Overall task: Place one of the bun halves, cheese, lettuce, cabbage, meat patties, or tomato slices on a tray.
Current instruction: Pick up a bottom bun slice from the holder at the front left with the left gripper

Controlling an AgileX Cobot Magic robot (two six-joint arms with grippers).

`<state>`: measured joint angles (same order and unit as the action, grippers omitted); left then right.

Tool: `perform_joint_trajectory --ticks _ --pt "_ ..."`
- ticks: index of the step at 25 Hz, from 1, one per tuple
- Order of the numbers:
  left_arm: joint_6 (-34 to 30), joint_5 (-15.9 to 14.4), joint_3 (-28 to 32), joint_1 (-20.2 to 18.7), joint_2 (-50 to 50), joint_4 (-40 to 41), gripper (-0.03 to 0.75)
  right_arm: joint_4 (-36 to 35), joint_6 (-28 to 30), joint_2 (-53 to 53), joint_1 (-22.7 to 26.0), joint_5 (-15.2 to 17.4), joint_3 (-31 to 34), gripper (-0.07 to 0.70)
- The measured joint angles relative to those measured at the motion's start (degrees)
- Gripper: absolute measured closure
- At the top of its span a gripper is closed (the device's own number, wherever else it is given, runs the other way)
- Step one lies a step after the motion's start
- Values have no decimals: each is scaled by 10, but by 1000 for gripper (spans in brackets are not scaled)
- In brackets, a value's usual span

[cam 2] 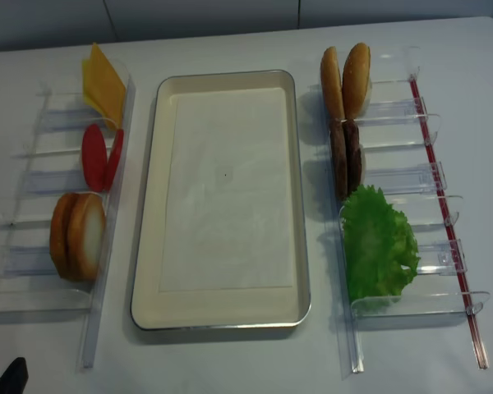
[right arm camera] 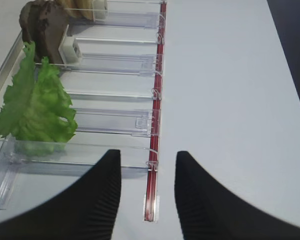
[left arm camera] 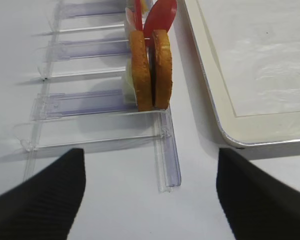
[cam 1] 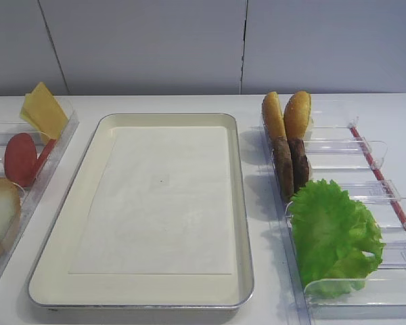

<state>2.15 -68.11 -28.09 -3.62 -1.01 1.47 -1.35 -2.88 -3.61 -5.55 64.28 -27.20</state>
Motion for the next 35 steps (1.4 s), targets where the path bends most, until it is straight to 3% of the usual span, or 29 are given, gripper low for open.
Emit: perform_joint_trajectory --ticks 11,17,21,27,35 --pt "0 0 0 0 0 0 207 0 0 0 0 0 0 320" --pt "0 0 0 0 0 0 207 -2 0 0 0 0 0 274" --pt "0 0 0 0 0 0 207 -2 0 0 0 0 0 204" --pt "0 0 0 0 0 0 207 -2 0 0 0 0 0 -24" --pt "0 0 0 0 0 0 207 -2 0 0 0 0 0 -57"
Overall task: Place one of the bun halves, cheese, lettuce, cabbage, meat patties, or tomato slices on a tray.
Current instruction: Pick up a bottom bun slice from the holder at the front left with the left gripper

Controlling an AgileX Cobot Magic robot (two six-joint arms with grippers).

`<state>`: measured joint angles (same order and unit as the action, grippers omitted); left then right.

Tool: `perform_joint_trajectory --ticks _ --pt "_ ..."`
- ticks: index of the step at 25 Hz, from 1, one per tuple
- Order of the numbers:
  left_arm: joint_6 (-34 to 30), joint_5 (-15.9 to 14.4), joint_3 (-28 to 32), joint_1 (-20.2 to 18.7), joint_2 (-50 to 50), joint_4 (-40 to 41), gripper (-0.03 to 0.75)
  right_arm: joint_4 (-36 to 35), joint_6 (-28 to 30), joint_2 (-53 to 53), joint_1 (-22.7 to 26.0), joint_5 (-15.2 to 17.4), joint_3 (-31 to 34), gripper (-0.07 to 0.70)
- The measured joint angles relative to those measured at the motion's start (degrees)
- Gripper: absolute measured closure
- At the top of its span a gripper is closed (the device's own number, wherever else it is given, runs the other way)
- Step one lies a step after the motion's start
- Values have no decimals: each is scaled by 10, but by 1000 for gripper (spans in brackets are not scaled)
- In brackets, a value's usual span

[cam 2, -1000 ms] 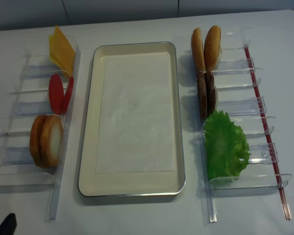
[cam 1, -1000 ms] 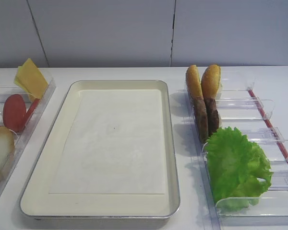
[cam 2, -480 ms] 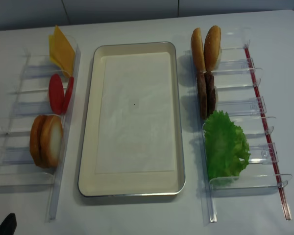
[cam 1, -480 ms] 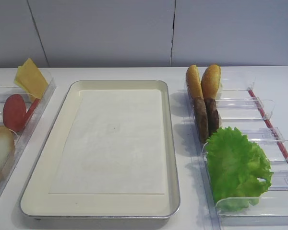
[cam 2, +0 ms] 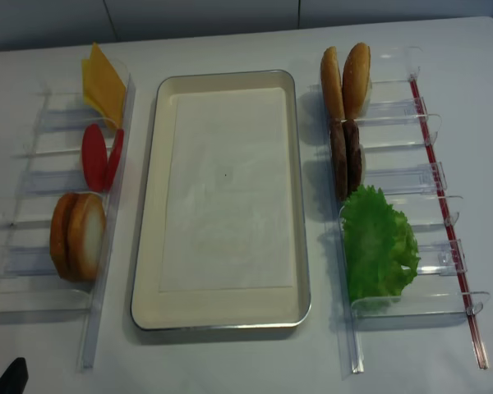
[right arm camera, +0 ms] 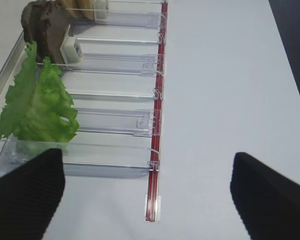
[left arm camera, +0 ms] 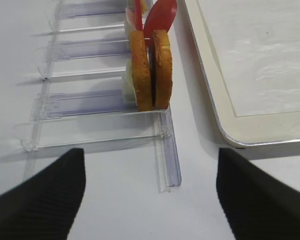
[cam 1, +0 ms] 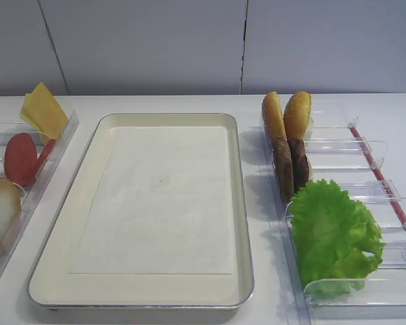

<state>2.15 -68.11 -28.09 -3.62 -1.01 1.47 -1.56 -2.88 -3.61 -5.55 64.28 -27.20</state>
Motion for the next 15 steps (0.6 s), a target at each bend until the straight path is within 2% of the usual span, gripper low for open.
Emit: perform_joint_trajectory --ticks 6,11,15 --pt "-2 7 -6 0 0 0 207 0 0 0 0 0 0 -59" --pt "-2 -13 -18 0 1 -5 207 0 0 0 0 0 0 -61" --pt "-15 -15 -44 0 51 -6 207 0 0 0 0 0 0 -61"
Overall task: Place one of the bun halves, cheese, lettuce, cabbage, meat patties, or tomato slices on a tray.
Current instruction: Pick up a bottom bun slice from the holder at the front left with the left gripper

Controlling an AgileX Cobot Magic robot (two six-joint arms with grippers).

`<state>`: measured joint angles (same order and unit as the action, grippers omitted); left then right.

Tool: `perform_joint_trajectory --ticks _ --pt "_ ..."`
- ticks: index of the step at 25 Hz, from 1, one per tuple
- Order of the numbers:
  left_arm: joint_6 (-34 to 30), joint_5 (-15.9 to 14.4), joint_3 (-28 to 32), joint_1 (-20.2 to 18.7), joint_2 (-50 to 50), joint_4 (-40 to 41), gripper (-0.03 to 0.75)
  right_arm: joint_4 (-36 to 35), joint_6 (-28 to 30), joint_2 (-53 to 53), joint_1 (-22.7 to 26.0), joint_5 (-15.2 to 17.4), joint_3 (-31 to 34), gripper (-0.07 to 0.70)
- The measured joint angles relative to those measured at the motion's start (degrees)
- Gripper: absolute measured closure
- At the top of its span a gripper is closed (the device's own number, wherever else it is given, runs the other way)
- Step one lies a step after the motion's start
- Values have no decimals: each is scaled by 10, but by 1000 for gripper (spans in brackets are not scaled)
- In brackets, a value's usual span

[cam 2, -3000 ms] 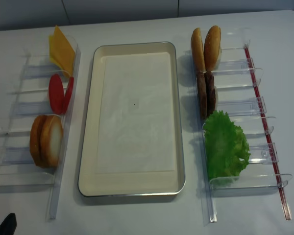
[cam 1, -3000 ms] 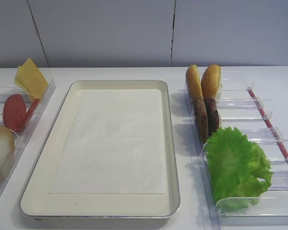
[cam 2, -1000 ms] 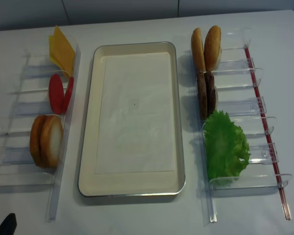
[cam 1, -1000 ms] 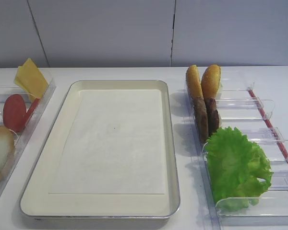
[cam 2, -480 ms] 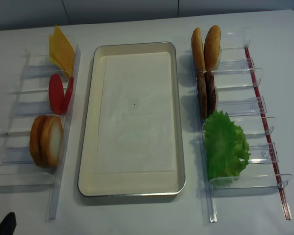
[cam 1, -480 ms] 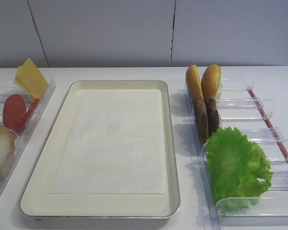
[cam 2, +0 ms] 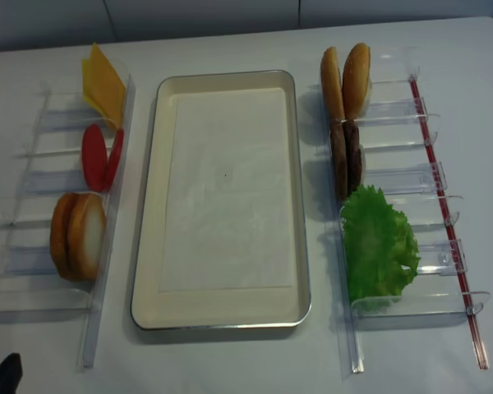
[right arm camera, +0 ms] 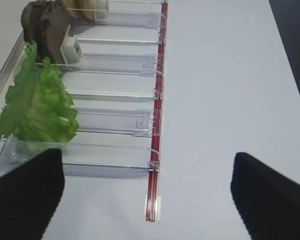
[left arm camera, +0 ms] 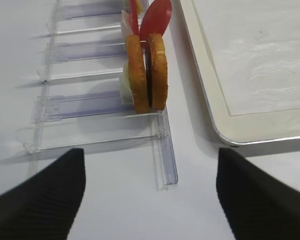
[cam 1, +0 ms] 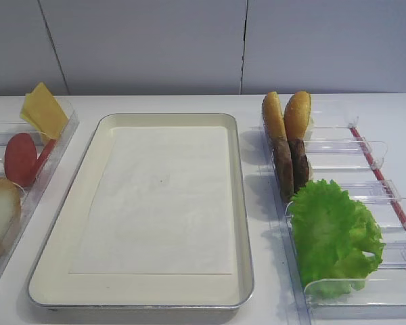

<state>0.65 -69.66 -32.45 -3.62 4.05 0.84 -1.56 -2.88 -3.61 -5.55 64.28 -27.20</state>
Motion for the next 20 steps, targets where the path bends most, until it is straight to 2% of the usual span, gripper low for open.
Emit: perform_joint_trajectory --ticks 5,8,12,17,20 --pt "-24 7 -40 0 87 -22 207 0 0 0 0 0 0 -61" --pt "-83 36 -51 0 130 -80 207 0 0 0 0 0 0 -62" --pt "-104 76 -55 0 193 -127 207 -1 0 0 0 0 0 -62" --pt "-122 102 -60 0 287 -150 207 -1 -2 0 0 0 0 -62" --pt "-123 111 -88 0 345 -155 228 -1 -2 0 0 0 0 -62"
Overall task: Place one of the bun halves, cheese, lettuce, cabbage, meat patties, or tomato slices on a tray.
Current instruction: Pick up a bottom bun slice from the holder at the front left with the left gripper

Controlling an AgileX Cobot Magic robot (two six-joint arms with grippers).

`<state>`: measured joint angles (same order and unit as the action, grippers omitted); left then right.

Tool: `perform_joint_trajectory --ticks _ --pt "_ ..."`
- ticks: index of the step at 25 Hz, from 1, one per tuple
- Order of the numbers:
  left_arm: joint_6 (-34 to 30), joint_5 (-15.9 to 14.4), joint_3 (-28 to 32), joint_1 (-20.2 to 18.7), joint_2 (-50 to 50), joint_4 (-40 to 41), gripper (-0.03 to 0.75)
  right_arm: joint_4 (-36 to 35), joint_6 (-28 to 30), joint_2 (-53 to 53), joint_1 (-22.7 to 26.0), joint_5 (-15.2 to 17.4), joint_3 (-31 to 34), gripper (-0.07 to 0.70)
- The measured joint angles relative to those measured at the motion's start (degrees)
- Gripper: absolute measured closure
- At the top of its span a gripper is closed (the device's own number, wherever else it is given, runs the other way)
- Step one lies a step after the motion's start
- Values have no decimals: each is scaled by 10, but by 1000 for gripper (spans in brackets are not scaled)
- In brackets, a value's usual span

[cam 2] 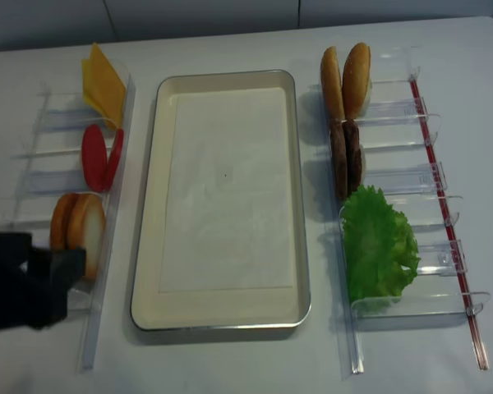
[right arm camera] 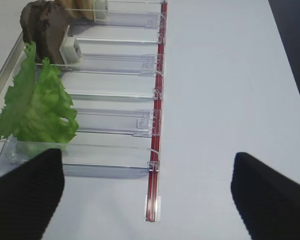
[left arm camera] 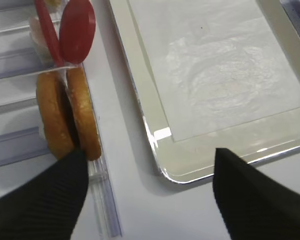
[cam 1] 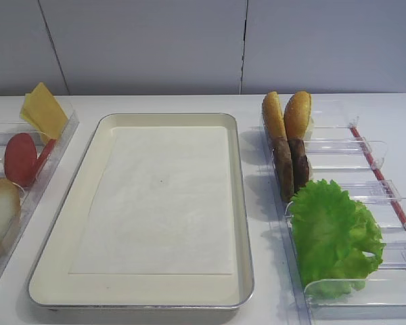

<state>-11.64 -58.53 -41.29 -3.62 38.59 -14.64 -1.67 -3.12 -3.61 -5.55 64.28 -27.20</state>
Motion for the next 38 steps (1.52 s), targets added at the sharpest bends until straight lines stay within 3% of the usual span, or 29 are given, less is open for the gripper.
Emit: perform_joint_trajectory --ticks 5,13,20,38 --pt "1 1 -76 0 117 -5 253 0 0 0 0 0 0 -62" --pt "21 -8 -128 0 233 -5 255 0 0 0 0 -1 0 -62" --pt "32 -15 -137 0 285 25 256 1 0 0 0 -1 0 -62" --pt "40 5 -139 0 354 44 256 1 0 0 0 -1 0 -62"
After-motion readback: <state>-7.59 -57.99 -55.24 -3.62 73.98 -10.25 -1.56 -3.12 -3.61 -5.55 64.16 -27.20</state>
